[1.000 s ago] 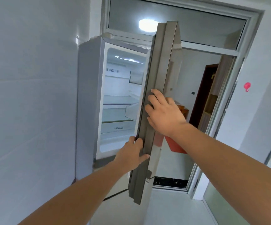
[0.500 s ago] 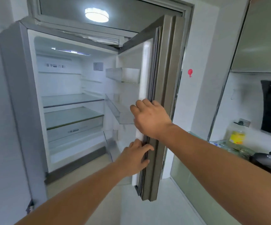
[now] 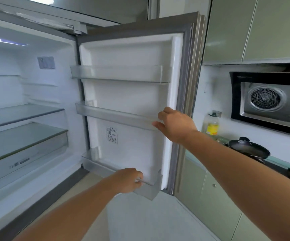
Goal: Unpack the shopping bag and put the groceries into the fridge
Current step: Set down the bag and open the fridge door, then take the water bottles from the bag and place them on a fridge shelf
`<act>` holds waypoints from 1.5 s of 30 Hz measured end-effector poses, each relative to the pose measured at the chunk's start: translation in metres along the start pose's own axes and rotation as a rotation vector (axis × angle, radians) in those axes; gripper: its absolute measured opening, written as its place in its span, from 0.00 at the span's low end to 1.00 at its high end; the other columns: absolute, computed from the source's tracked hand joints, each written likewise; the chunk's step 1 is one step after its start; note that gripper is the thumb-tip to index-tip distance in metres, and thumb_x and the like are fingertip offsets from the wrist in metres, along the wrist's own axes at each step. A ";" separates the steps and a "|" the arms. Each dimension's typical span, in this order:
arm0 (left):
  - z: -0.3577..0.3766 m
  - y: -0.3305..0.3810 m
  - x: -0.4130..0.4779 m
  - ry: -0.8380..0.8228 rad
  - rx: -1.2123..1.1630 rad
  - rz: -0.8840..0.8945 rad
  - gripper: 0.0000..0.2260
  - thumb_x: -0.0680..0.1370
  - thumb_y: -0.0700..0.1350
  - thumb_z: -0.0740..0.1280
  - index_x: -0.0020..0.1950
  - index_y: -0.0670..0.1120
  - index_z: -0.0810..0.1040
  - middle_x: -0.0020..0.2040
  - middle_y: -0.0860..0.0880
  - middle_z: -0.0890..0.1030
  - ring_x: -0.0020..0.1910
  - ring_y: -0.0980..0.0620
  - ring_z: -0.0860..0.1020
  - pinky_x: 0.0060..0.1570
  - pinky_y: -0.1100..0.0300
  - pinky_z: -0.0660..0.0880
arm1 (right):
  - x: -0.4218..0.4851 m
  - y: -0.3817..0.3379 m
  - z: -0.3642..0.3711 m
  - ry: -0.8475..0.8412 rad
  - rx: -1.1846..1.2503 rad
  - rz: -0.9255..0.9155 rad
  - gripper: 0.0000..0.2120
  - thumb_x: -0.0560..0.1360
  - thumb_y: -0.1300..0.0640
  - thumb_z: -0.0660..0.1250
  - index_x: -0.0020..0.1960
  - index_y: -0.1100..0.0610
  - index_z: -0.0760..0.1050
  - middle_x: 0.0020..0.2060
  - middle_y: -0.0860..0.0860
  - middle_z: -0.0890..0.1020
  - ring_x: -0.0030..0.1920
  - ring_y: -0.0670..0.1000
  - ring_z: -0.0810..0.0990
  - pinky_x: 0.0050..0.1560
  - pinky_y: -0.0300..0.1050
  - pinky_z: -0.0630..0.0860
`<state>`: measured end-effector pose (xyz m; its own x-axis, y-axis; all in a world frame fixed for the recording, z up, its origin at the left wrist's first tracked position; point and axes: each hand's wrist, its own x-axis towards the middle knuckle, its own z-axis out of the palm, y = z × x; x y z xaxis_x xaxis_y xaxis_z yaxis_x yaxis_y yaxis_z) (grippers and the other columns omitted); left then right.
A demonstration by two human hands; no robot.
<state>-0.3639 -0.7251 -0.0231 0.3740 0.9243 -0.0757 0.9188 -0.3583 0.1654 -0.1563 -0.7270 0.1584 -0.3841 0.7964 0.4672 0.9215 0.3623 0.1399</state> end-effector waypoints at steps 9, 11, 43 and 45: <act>0.019 0.010 0.066 -0.016 0.129 0.105 0.24 0.79 0.51 0.60 0.76 0.51 0.65 0.66 0.45 0.71 0.64 0.41 0.72 0.61 0.48 0.72 | 0.032 0.047 0.042 -0.099 0.104 0.266 0.20 0.84 0.50 0.54 0.75 0.52 0.60 0.78 0.44 0.59 0.61 0.62 0.78 0.47 0.51 0.73; 0.019 0.012 0.079 -0.001 0.133 0.112 0.23 0.79 0.50 0.61 0.75 0.50 0.66 0.64 0.45 0.71 0.63 0.40 0.72 0.60 0.49 0.73 | 0.035 0.052 0.046 -0.139 0.109 0.305 0.24 0.84 0.52 0.54 0.79 0.50 0.54 0.81 0.42 0.51 0.65 0.62 0.76 0.52 0.54 0.74; -0.056 0.093 0.054 0.015 -0.023 0.139 0.26 0.79 0.59 0.63 0.76 0.51 0.67 0.74 0.49 0.70 0.70 0.48 0.70 0.67 0.53 0.69 | -0.152 0.103 0.036 -0.556 0.172 0.537 0.26 0.77 0.38 0.65 0.72 0.46 0.70 0.67 0.49 0.77 0.66 0.52 0.75 0.67 0.52 0.72; -0.055 0.118 0.054 0.006 -0.033 0.174 0.26 0.80 0.58 0.64 0.75 0.51 0.68 0.73 0.48 0.71 0.70 0.48 0.71 0.65 0.55 0.70 | -0.172 0.110 0.029 -0.554 0.206 0.578 0.26 0.77 0.38 0.65 0.72 0.46 0.70 0.61 0.49 0.80 0.60 0.51 0.79 0.64 0.51 0.74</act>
<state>-0.2424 -0.7100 0.0458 0.5259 0.8497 -0.0376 0.8359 -0.5082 0.2076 0.0100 -0.8102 0.0682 0.1250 0.9882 -0.0890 0.9741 -0.1393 -0.1783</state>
